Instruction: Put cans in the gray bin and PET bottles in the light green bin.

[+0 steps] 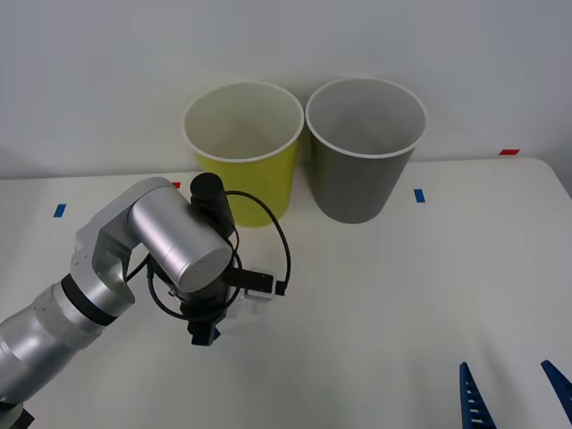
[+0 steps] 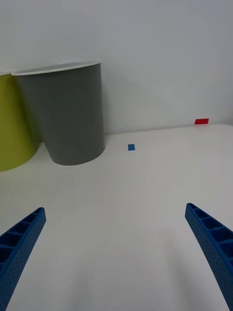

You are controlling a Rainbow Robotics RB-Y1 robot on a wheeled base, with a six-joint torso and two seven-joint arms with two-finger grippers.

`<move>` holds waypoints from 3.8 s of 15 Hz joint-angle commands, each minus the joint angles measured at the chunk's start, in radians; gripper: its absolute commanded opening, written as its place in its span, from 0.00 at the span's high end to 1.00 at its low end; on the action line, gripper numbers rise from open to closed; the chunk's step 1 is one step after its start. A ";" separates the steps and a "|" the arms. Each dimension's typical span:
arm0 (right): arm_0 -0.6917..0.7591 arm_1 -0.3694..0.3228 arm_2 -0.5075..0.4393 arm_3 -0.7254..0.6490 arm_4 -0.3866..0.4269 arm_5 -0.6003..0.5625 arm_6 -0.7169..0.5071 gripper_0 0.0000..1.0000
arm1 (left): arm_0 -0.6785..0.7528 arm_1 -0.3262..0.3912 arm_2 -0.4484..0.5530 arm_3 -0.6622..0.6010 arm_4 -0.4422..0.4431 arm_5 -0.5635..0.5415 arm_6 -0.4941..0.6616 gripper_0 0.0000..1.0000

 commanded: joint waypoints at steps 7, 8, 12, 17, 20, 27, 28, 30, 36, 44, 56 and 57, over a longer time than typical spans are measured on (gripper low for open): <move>0.000 0.000 0.000 0.000 0.000 0.000 0.000 0.00 | 0.000 0.000 -0.003 0.027 0.003 0.000 -0.020 0.00; 0.000 0.000 0.000 0.000 0.000 0.000 0.000 0.00 | 0.000 -0.003 -0.003 0.041 -0.002 -0.008 -0.020 0.00; 0.000 0.000 0.000 0.000 0.000 0.000 0.000 0.00 | 0.000 -0.012 -0.003 0.068 0.010 -0.019 -0.038 0.00; 0.000 0.000 0.000 0.000 0.000 0.000 0.000 0.00 | 0.000 -0.012 -0.003 0.070 0.019 -0.020 -0.062 0.00; 0.000 0.000 0.000 0.000 0.000 0.000 0.000 0.00 | 0.000 -0.012 -0.003 0.070 0.021 -0.025 -0.066 0.62; 0.000 0.000 0.000 0.000 0.000 0.000 0.000 0.00 | 0.002 0.003 -0.003 0.068 0.053 -0.037 -0.076 1.00; 0.000 0.000 0.000 0.000 0.000 0.000 0.000 0.00 | 0.000 0.003 -0.003 0.068 0.056 -0.040 -0.076 1.00; 0.000 0.000 0.000 0.000 0.000 0.000 0.000 0.00 | 0.002 0.008 -0.003 0.059 0.058 -0.056 -0.072 1.00; 0.000 0.000 0.000 0.000 0.000 0.000 0.000 0.00 | 0.131 0.092 0.026 -0.218 0.072 -0.140 0.224 1.00; 0.000 0.000 0.000 0.000 0.000 0.000 0.000 0.00 | 0.293 0.234 0.143 -0.438 0.156 -0.441 0.431 1.00; 0.000 0.000 0.000 0.000 0.000 0.000 0.000 0.00 | 0.419 0.165 0.493 -0.587 0.451 -0.590 0.597 1.00; 0.000 0.000 0.000 0.000 0.000 0.000 0.000 0.00 | 0.419 0.174 0.513 -0.608 0.444 -0.590 0.608 1.00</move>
